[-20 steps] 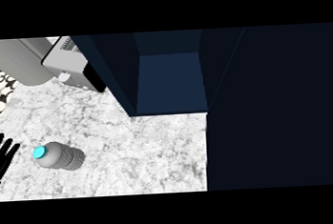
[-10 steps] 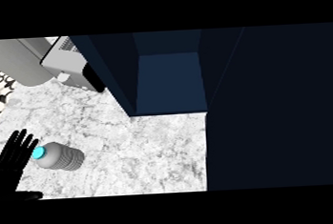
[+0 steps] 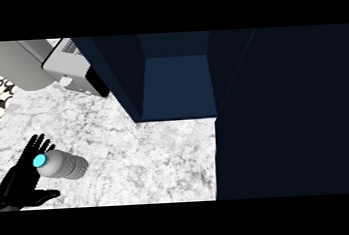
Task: Pick up the bottled water, place it into the cabinet and close the cabinet
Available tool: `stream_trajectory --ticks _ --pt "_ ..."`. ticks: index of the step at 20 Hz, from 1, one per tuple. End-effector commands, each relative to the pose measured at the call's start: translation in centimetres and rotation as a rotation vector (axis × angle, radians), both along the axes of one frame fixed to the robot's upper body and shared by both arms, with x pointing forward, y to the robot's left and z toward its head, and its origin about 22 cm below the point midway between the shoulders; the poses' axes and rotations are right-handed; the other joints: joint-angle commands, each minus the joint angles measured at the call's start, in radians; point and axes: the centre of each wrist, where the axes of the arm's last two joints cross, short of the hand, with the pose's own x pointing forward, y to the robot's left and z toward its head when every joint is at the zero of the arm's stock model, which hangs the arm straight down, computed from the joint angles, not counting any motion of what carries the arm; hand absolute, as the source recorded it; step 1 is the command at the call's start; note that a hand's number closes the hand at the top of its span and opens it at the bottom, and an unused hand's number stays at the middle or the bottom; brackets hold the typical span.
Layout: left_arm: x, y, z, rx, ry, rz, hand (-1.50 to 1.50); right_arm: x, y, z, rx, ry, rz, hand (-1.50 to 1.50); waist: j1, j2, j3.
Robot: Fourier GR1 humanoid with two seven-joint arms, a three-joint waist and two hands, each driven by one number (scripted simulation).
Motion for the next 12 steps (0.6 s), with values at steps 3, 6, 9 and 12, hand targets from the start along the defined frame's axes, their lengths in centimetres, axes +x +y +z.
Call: stream_trajectory --ticks 3,6,9,12 --pt "-0.9 -1.2 -2.4 -0.060 -0.034 -0.043 -1.50 0.8 0.5 -0.4 -0.008 -0.019 0.003 -1.50 -0.001 0.002 -0.001" --pt "1.4 -2.3 -2.0 -0.045 -0.042 -0.032 -1.50 0.1 -0.6 -0.2 -0.016 -0.011 -0.006 -1.50 -0.005 0.002 -0.001" --pt "-1.0 -0.7 -2.6 -0.067 -0.019 -0.033 -1.50 0.7 -0.5 -0.9 -0.006 -0.012 0.019 -1.50 -0.010 0.007 -0.003" --pt "0.6 -1.7 -2.4 -0.089 -0.015 -0.039 -1.50 -0.8 -0.6 0.4 -0.008 0.003 0.008 -1.50 -0.009 0.002 -0.002"
